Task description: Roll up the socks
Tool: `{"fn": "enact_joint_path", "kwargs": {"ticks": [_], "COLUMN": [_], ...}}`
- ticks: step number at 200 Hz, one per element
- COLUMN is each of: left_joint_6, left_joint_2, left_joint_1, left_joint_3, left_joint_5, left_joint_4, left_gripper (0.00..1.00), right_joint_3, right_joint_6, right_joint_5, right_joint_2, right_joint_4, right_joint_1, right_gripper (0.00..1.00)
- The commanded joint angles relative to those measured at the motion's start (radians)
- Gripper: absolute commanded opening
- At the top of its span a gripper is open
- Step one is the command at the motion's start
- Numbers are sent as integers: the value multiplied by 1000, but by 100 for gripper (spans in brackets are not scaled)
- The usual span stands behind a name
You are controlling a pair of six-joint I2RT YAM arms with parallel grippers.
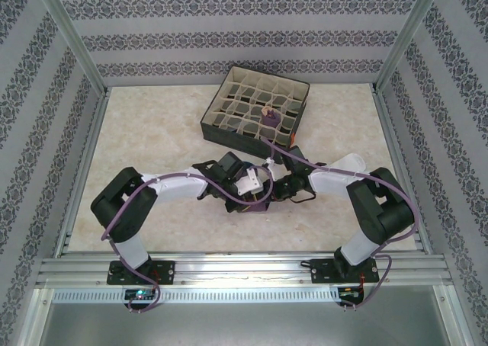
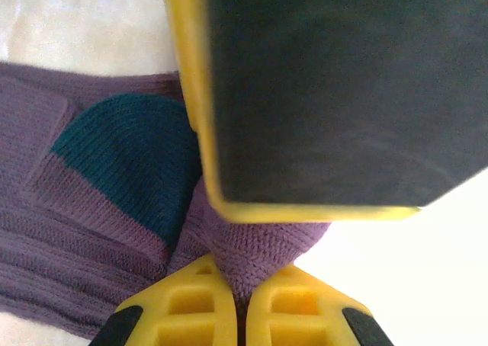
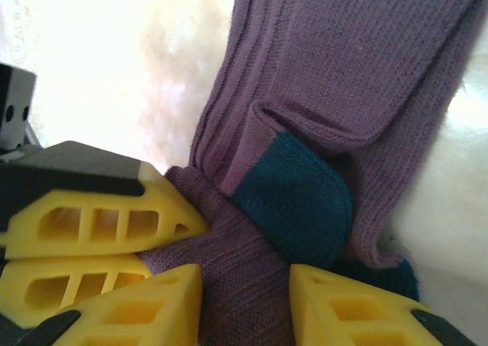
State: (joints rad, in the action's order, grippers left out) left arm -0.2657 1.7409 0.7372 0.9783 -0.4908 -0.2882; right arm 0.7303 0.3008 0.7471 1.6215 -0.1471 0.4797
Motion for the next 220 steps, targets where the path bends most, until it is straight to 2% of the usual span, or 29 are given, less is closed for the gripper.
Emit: {"fn": "enact_joint_path", "kwargs": {"ticks": [1, 54, 96, 148, 167, 190, 202, 220], "left_joint_6": [114, 186, 212, 253, 244, 219, 189, 146], "left_joint_2": [60, 122, 157, 189, 188, 155, 107, -7], "left_joint_1": [-50, -105, -123, -144, -145, -142, -127, -95], "left_joint_3": [-10, 5, 13, 12, 8, -22, -57, -144], "left_joint_5": [-56, -147, -166, -198, -183, -153, -139, -95], "left_joint_4": [-72, -72, -73, -52, -55, -34, -1, 111], "left_gripper": [0, 0, 0, 0, 0, 10, 19, 23], "right_joint_3": [-21, -20, 4, 57, 75, 119, 132, 146], "right_joint_6": [-15, -57, -144, -169, -133, -90, -68, -48], "right_joint_5": [49, -20, -174, -275, -326, -371, -405, -414], "right_joint_2": [26, -17, -86, 9, 51, 121, 154, 196], "right_joint_4": [38, 31, -34, -114, -133, -200, -229, -266], "right_joint_1": [-3, 5, 75, 122, 120, 112, 109, 106], "right_gripper": [38, 41, 42, 36, 25, 17, 15, 15]}}
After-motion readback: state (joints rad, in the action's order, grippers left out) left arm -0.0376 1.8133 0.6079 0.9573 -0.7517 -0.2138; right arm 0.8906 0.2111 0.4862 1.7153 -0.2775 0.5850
